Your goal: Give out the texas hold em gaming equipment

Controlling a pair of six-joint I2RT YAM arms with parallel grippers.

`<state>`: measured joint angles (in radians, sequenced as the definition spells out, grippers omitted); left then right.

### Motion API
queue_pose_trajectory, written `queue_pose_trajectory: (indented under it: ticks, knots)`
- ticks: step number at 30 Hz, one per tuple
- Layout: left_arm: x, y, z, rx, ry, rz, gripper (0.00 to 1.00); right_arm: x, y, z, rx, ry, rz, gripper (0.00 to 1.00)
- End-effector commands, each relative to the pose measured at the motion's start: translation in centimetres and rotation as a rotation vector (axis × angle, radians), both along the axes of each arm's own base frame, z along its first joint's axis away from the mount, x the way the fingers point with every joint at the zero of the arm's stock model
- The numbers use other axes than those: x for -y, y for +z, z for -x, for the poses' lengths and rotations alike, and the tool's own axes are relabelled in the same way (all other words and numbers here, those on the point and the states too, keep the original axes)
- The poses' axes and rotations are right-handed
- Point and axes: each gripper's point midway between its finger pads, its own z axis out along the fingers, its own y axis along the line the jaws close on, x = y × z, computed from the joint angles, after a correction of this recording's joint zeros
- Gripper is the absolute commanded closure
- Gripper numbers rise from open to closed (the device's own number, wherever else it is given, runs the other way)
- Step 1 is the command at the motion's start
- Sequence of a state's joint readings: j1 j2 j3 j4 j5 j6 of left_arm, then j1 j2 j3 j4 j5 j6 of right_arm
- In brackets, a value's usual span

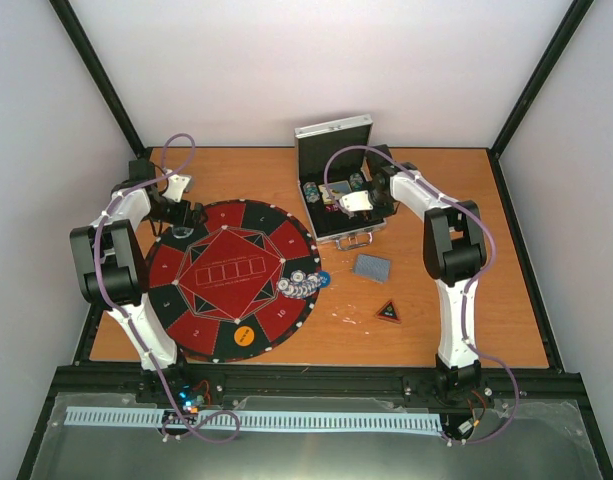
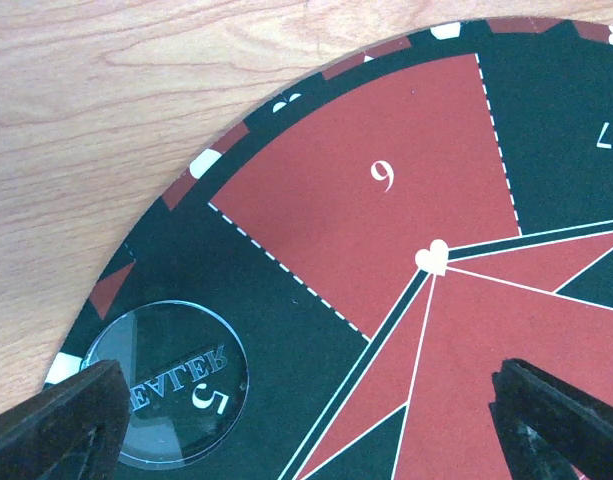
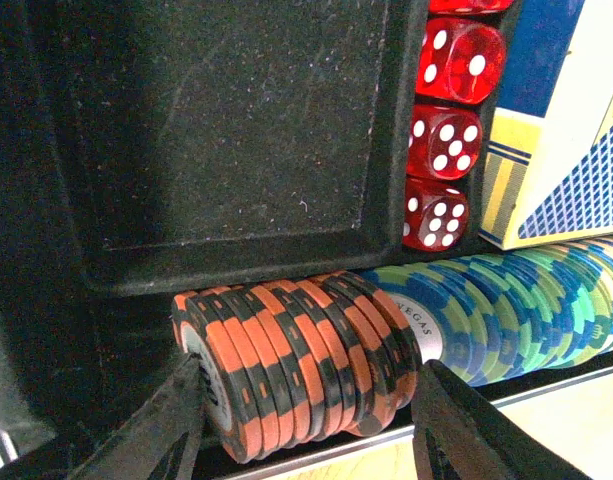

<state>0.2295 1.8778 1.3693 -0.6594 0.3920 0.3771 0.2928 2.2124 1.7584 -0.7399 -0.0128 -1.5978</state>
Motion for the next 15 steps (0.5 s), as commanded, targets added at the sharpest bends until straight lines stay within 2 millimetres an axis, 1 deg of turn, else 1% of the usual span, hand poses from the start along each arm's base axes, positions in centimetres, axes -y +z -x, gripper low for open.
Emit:
queue_pose_trajectory:
  ticks: [1,4,7,11,15]
  knots:
    - [-0.3,0.9,-0.1,0.022,-0.008,-0.004,0.00,0.0,-7.1,7.0,-0.316,0.033,0.045,0.42]
    - [-0.3,0.8,0.0,0.024,-0.010,-0.006,0.00,-0.6,-7.2,7.5,-0.335,0.038,0.030,0.37]
    - [-0.3,0.7,0.0,0.019,-0.009,-0.007,0.00,-0.5,-7.8,7.5,-0.340,0.029,0.040,0.36]
    - [-0.3,0.6,0.0,0.017,-0.008,-0.009,0.00,-0.3,-9.1,7.4,-0.352,0.017,0.053,0.39]
    - [-0.4,0.5,0.0,0.016,-0.008,-0.012,0.00,-0.1,-9.2,7.1,-0.356,0.000,0.064,0.45]
